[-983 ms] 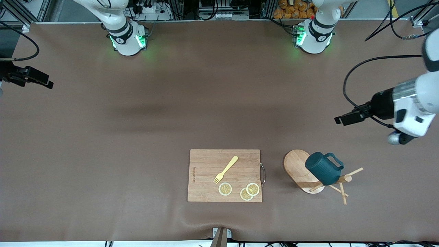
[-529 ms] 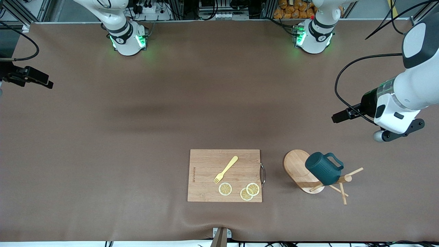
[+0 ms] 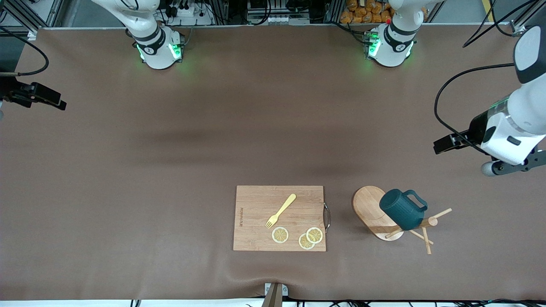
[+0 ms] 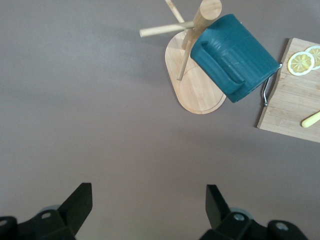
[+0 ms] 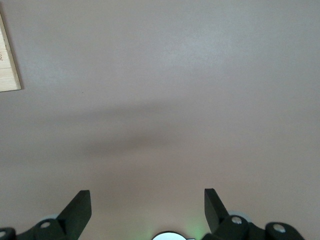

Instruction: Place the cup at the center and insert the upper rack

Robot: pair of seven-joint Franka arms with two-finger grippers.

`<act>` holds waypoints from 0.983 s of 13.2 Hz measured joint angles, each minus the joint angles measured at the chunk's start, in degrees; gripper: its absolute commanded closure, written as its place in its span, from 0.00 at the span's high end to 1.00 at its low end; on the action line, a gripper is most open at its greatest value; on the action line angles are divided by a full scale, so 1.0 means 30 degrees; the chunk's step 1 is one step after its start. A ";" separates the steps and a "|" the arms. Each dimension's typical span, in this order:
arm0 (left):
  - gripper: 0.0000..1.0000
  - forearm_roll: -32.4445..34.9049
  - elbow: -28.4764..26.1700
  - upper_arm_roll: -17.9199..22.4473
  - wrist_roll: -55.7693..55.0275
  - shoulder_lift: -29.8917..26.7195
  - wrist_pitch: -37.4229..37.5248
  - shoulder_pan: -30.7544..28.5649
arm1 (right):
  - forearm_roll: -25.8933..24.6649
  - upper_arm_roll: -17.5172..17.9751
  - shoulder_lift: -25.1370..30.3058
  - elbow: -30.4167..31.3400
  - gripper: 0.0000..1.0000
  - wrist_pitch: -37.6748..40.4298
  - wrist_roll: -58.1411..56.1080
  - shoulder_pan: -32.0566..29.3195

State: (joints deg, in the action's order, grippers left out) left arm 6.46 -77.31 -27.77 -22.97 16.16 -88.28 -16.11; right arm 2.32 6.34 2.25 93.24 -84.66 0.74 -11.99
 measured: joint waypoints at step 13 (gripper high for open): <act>1.00 -0.0810 -0.1499 0.9156 0.0696 -0.3935 -0.0289 0.6192 | 0.0001 -0.0006 -0.0001 0.0041 1.00 0.0017 -0.0014 -0.0179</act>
State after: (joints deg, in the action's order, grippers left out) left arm 4.03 -81.81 -0.30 -20.88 4.36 -89.14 2.47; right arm 2.33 6.32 2.25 93.37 -84.61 0.70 -12.53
